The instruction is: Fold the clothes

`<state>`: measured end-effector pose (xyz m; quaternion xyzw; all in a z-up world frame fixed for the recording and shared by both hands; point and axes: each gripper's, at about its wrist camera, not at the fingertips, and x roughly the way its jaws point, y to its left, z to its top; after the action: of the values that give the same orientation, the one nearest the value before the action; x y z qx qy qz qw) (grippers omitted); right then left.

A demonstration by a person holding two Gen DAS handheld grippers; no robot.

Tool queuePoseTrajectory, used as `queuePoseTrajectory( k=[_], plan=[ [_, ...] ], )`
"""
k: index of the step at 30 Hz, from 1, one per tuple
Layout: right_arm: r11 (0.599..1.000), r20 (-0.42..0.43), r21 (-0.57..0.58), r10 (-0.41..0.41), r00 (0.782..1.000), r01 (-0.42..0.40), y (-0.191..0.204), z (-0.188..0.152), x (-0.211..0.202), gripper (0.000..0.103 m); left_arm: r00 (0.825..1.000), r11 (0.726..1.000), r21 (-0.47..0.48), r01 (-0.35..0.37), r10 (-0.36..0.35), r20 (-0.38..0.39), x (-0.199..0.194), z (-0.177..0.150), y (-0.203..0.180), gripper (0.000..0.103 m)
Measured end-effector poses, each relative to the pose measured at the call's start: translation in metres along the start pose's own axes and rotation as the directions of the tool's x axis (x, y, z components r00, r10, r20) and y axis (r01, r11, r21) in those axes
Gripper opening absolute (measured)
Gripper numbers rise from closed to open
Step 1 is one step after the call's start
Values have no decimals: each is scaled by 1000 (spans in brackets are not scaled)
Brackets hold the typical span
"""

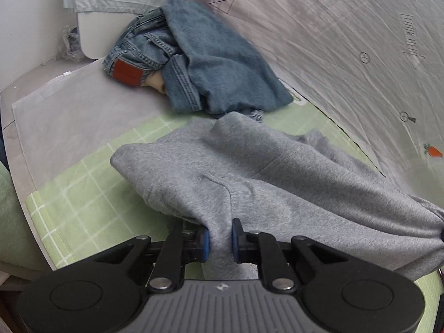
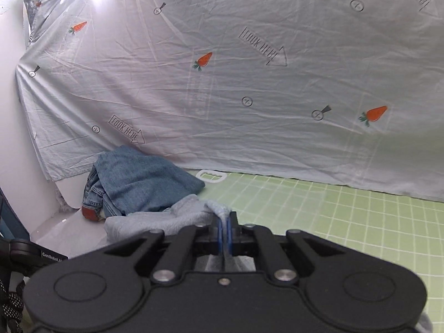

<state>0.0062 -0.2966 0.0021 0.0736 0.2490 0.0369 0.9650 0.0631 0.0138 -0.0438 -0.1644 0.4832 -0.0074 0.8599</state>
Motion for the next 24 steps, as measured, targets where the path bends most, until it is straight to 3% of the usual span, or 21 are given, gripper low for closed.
queuePoseTrajectory(
  k=[5,8,11,14,17,19,24],
  plan=[
    [973,37,145,-188,981,181,-55,-29,-78,4,992,981,153,121,-116,-45,-6,-34,-49,16],
    [923,2,257,-296,955,286,-99,-57,-119,4,979,958,222,182,-157,-127,-5,-69,-82,17],
    [865,-71,322,-383,921,384,-132,-86,-145,4,955,939,243,244,-189,-229,-2,-98,-105,23],
    [782,-164,464,-387,908,417,-165,-114,-165,6,941,932,249,262,-190,-280,9,-113,-113,28],
    [718,-244,554,-342,907,420,-186,-138,-170,20,945,943,255,213,-133,-297,19,-120,-113,36],
    [706,-272,572,-315,909,417,-189,-146,-165,35,944,950,249,189,-106,-312,27,-122,-109,41],
    [717,-324,600,-188,927,355,-188,-163,-146,44,912,966,168,197,-118,-393,50,-127,-95,51]
  ],
)
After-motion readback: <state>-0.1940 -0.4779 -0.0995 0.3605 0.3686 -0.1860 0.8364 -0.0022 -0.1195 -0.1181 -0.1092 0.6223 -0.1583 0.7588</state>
